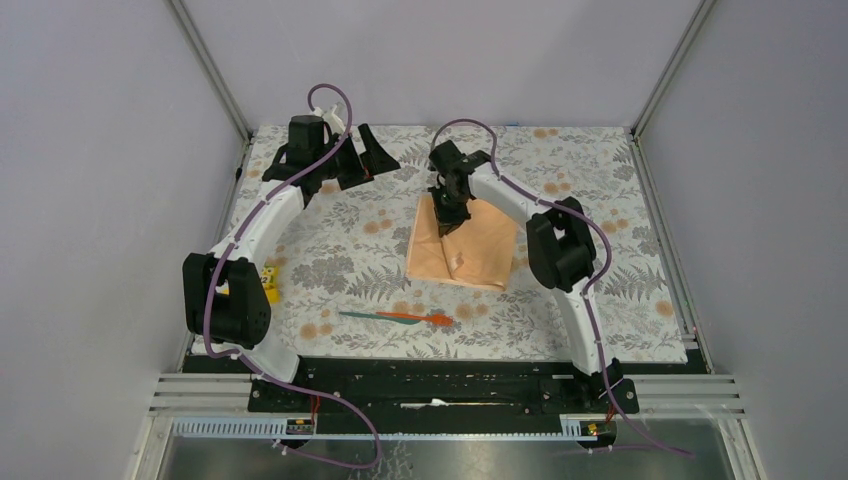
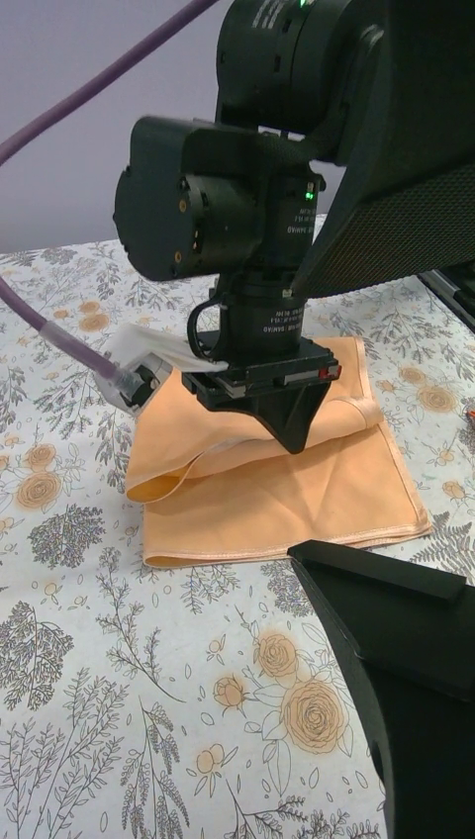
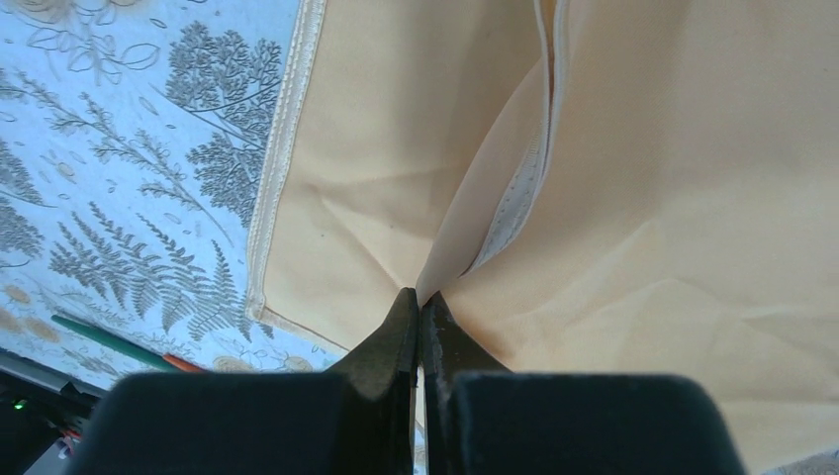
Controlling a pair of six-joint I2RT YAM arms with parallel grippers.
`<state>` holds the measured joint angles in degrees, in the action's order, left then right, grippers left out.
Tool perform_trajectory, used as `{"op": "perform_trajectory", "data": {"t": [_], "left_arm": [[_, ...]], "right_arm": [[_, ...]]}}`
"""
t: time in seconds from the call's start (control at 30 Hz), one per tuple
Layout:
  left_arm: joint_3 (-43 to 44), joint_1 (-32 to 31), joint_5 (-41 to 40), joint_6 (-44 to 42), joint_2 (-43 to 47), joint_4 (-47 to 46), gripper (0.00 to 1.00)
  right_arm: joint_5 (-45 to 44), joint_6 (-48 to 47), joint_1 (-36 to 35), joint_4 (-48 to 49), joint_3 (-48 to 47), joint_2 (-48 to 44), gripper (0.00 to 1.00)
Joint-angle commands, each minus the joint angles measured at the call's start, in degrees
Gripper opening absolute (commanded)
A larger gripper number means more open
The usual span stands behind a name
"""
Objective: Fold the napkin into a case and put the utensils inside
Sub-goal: Fold the rectangle-folded napkin at the center of the board.
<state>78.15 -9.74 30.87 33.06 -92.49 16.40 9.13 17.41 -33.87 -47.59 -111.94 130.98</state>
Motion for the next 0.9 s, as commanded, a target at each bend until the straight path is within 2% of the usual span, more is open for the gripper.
{"op": "perform_trajectory", "data": {"t": [0.0, 0.47, 0.57, 0.63, 0.7, 0.8, 0.87], "left_arm": [[0.3, 0.5, 0.7, 0.3, 1.7, -2.4, 0.99], [0.1, 1.0, 0.3, 0.6, 1.8, -2.6, 0.99], [0.0, 1.0, -3.8, 1.2, 1.7, -0.8, 0.98], [0.3, 0.7, -8.5, 3.0, 0.5, 2.8, 0.94], [-2.5, 0.7, -7.8, 5.9, -0.4, 3.6, 0.86], [-9.8, 0.8, 0.4, 11.2, -2.7, -4.1, 0.60], [-10.9, 0.4, 4.1, 11.5, -5.9, -5.4, 0.39]], "right_arm": [[0.9, 1.4, -0.5, -1.0, -0.3, -7.3, 0.00], [6.4, 3.2, -2.8, -0.6, -2.1, -6.1, 0.00], [6.3, 3.2, -3.0, -0.5, -1.5, -6.1, 0.00], [6.4, 3.3, -3.0, -0.3, -1.2, -6.3, 0.00], [6.8, 3.1, -3.0, -0.1, -1.3, -6.2, 0.00], [7.6, 3.1, -3.0, 0.6, -1.1, -6.0, 0.00], [8.7, 3.5, -3.0, 1.4, -0.8, -5.8, 0.00]]}}
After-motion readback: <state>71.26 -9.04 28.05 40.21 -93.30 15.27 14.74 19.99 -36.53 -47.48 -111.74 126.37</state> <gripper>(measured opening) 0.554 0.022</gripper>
